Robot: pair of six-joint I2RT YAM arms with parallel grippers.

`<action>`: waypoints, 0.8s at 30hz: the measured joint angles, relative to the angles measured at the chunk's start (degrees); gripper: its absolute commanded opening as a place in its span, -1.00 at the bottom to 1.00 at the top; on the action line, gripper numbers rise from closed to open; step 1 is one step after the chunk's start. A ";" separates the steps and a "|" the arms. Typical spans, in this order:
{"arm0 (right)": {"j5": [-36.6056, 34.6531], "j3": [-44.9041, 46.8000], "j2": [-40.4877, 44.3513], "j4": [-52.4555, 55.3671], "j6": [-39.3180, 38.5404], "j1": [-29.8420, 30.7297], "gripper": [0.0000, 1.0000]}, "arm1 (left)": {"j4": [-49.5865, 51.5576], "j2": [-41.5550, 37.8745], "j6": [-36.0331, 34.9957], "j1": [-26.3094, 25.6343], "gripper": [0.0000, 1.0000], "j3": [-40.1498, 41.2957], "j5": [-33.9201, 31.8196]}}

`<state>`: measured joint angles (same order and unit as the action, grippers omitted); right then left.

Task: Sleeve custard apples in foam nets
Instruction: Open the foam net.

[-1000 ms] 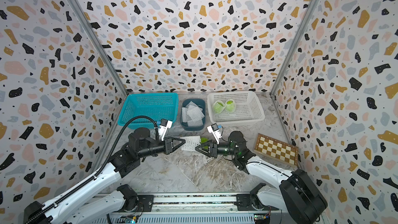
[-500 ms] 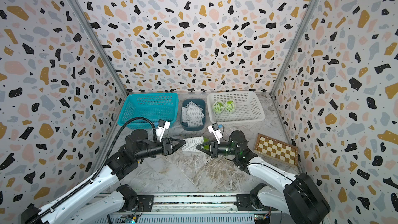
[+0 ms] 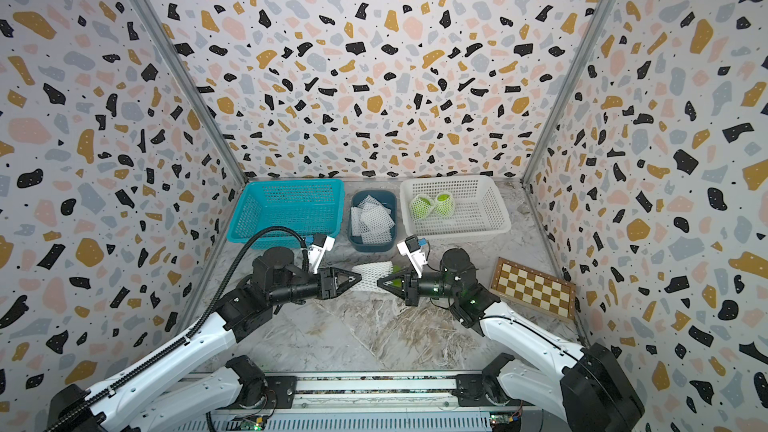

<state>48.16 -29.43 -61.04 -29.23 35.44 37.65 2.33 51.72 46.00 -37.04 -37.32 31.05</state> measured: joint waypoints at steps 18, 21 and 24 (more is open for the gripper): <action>-2.91 -6.75 2.21 15.37 -14.27 0.92 -1.00 | -3.67 2.12 2.03 0.00 -0.15 0.00 4.28; -2.80 -7.19 2.51 17.75 -16.48 1.01 -1.00 | -3.91 2.12 2.25 0.00 -0.15 0.00 4.48; -2.60 -7.39 2.60 19.02 -17.94 1.11 -1.00 | -4.15 2.12 2.58 0.00 -0.27 0.00 4.50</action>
<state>45.56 -36.82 -58.43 -10.22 17.50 38.76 -1.83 53.84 48.58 -37.04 -37.32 35.55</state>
